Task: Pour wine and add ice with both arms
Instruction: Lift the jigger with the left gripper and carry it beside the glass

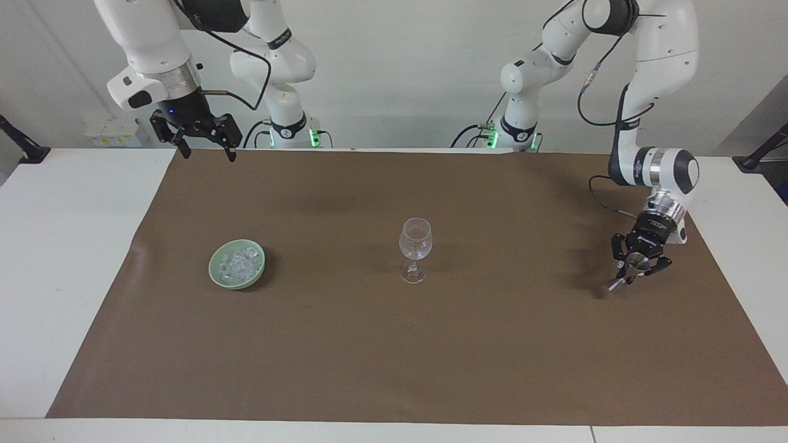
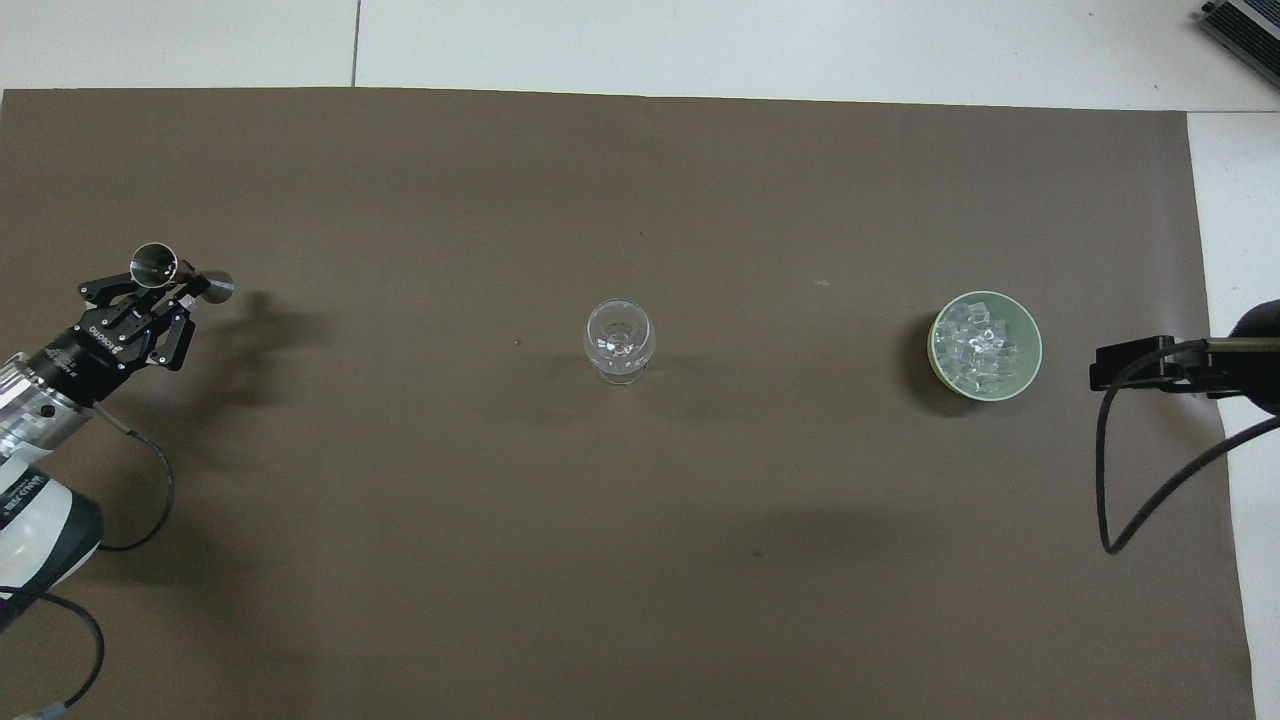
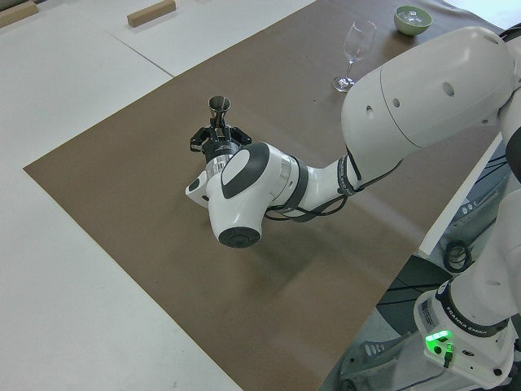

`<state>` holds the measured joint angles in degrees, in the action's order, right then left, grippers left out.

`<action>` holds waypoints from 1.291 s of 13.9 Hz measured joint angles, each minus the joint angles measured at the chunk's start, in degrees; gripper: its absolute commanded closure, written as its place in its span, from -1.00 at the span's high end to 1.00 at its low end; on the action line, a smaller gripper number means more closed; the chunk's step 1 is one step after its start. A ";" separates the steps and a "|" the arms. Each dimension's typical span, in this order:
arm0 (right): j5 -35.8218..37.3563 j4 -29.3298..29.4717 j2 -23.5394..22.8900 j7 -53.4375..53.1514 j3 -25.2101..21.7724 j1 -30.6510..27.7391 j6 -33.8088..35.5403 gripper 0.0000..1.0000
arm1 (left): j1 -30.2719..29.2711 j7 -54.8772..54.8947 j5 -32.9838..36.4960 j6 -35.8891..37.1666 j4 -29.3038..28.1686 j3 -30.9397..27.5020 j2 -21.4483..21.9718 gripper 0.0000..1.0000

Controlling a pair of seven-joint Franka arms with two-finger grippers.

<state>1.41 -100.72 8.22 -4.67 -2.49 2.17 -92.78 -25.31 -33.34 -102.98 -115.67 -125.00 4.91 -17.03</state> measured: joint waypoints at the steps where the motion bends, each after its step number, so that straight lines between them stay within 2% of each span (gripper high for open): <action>1: 0.00 0.00 0.00 0.00 0.00 0.00 0.00 1.00 | 1.34 0.00 -0.63 -1.60 -0.36 0.01 1.09 -1.00; 5: 0.00 0.00 0.00 0.00 0.00 0.00 0.00 1.00 | 10.72 -0.01 -7.18 -12.93 -3.05 0.11 8.11 -1.00; 10: 0.00 0.00 0.00 0.00 0.00 0.00 0.00 1.00 | 27.68 -0.06 -17.78 -31.70 -5.07 0.33 16.74 -1.00; 14: 0.00 0.00 0.00 0.00 0.00 0.00 0.00 1.00 | 37.04 -0.06 -20.75 -40.98 -4.99 0.65 19.29 -1.00; 18: 0.00 0.00 0.00 0.00 0.00 0.00 0.00 1.00 | 38.57 -0.09 -20.87 -49.39 -2.44 6.63 19.83 -1.00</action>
<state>1.41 -100.72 8.22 -4.67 -2.49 2.17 -92.78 13.26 -33.42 -123.86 -165.06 -127.44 11.55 2.80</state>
